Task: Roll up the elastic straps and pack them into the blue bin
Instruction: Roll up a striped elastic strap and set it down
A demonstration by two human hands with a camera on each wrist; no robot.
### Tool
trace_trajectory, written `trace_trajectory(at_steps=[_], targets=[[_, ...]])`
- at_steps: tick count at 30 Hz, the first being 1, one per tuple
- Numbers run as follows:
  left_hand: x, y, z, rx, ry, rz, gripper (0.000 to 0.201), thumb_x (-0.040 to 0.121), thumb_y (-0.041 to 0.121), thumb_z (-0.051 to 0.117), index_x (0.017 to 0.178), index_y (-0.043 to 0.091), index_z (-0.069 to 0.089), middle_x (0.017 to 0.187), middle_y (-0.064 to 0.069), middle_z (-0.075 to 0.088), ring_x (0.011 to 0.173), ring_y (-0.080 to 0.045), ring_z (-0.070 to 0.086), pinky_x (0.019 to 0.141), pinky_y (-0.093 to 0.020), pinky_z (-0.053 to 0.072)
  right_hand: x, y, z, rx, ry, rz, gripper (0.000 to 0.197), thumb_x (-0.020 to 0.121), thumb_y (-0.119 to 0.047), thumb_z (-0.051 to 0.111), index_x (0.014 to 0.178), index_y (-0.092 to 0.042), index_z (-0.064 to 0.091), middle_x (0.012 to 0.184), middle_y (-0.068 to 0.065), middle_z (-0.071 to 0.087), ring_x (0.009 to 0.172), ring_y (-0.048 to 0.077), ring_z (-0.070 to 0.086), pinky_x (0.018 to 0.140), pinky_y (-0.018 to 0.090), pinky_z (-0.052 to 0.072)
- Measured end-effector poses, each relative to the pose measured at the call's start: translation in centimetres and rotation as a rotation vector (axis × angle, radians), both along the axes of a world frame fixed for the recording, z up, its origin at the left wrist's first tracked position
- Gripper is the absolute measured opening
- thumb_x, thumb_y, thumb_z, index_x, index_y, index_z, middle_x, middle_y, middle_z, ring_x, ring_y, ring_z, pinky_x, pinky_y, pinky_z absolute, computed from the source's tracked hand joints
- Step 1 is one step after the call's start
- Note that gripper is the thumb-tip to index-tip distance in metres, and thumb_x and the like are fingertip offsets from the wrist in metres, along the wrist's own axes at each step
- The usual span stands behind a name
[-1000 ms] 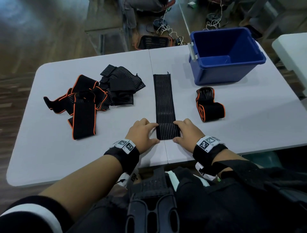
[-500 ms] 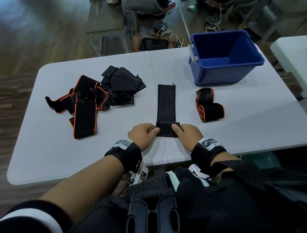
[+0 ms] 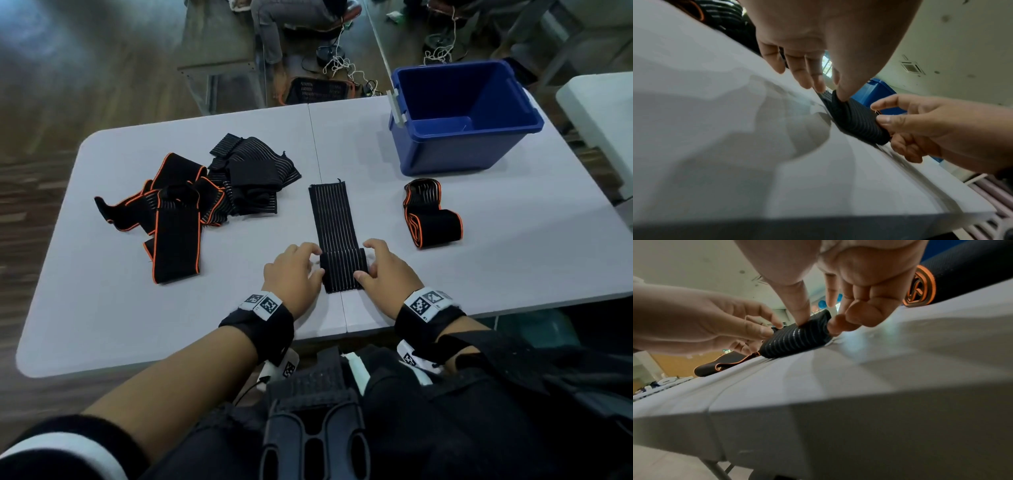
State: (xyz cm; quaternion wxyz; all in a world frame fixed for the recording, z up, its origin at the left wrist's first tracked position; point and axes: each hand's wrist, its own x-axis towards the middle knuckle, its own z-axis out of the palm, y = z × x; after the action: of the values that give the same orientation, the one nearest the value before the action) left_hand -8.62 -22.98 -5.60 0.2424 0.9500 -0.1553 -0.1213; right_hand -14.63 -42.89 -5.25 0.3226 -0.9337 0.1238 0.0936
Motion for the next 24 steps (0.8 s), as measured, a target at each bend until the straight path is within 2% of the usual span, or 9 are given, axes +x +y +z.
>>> trace_trajectory(at_steps=[3,5,8,10,13,17,19,21,24], targets=[[0.0,0.2,0.0,0.098,-0.037,-0.074,0.042,0.09,0.025,0.058,0.13,0.038,0.054,0.111,0.007,0.057,0.106,-0.019,0.056,0.091,-0.042,0.044,-0.2,0.0,0.3,-0.021,0.037,0.075,0.062,0.086,-0.044,0.066,0.139,-0.033,0.035,0.114,0.0,0.056,0.097,0.02,0.06,0.084,0.041,0.053],[0.0,0.4,-0.1,0.151,-0.032,-0.102,0.049,0.088,0.032,0.062,0.136,0.038,0.051,0.115,0.005,0.056,0.11,-0.02,0.054,0.093,-0.043,0.043,-0.2,-0.1,0.1,-0.029,0.081,0.105,0.07,0.082,-0.039,0.071,0.141,-0.033,0.033,0.121,0.002,0.053,0.104,0.022,0.06,0.089,0.043,0.053],[-0.2,0.5,-0.2,0.222,0.006,-0.138,0.061,0.085,0.051,0.065,0.141,0.041,0.043,0.121,0.003,0.053,0.114,-0.021,0.051,0.097,-0.045,0.043,0.0,-0.3,-0.3,-0.05,0.111,0.126,0.072,0.084,-0.024,0.07,0.145,-0.034,0.031,0.124,0.005,0.052,0.108,0.025,0.06,0.093,0.042,0.052],[-0.1,0.5,-0.3,0.214,0.025,-0.124,0.061,0.085,0.054,0.066,0.14,0.042,0.042,0.12,0.003,0.053,0.114,-0.021,0.051,0.096,-0.045,0.042,0.3,-0.5,-0.3,-0.05,0.111,0.13,0.071,0.086,-0.016,0.068,0.145,-0.032,0.034,0.121,0.006,0.054,0.108,0.025,0.059,0.094,0.04,0.05],[0.2,0.3,-0.3,0.151,0.051,-0.084,0.052,0.088,0.051,0.063,0.136,0.043,0.047,0.116,0.003,0.056,0.112,-0.022,0.051,0.096,-0.046,0.043,1.1,-0.8,-0.1,-0.05,0.106,0.133,0.063,0.087,-0.014,0.067,0.143,-0.029,0.042,0.118,0.006,0.057,0.107,0.025,0.059,0.095,0.037,0.048],[0.6,0.5,-0.6,0.035,0.117,-0.02,0.039,0.091,0.051,0.058,0.129,0.042,0.057,0.102,0.005,0.057,0.102,-0.022,0.056,0.092,-0.046,0.047,1.8,-1.5,0.6,-0.004,0.105,0.124,0.047,0.09,-0.026,0.066,0.135,-0.027,0.053,0.109,0.001,0.056,0.103,0.023,0.058,0.091,0.032,0.046],[0.6,0.6,-0.8,-0.034,0.129,-0.008,0.035,0.093,0.051,0.054,0.124,0.038,0.061,0.097,0.005,0.058,0.097,-0.022,0.058,0.089,-0.046,0.05,1.9,-1.6,1.0,0.024,0.098,0.117,0.032,0.094,-0.031,0.06,0.126,-0.023,0.059,0.105,0.0,0.058,0.099,0.022,0.058,0.084,0.031,0.044],[0.7,0.6,-0.8,-0.096,0.146,0.004,0.035,0.096,0.05,0.049,0.12,0.031,0.066,0.1,0.002,0.066,0.097,-0.023,0.062,0.089,-0.046,0.051,2.0,-1.4,1.1,0.044,0.087,0.109,0.025,0.098,-0.035,0.053,0.115,-0.018,0.061,0.102,0.001,0.062,0.094,0.022,0.059,0.079,0.032,0.045],[0.8,0.4,-0.7,-0.13,0.184,0.043,0.038,0.098,0.052,0.044,0.094,0.025,0.07,0.089,0.006,0.073,0.089,-0.019,0.066,0.086,-0.043,0.054,2.0,-1.1,0.7,0.023,0.084,0.086,0.034,0.101,-0.042,0.044,0.092,-0.014,0.061,0.088,0.003,0.064,0.083,0.023,0.059,0.071,0.034,0.044]])
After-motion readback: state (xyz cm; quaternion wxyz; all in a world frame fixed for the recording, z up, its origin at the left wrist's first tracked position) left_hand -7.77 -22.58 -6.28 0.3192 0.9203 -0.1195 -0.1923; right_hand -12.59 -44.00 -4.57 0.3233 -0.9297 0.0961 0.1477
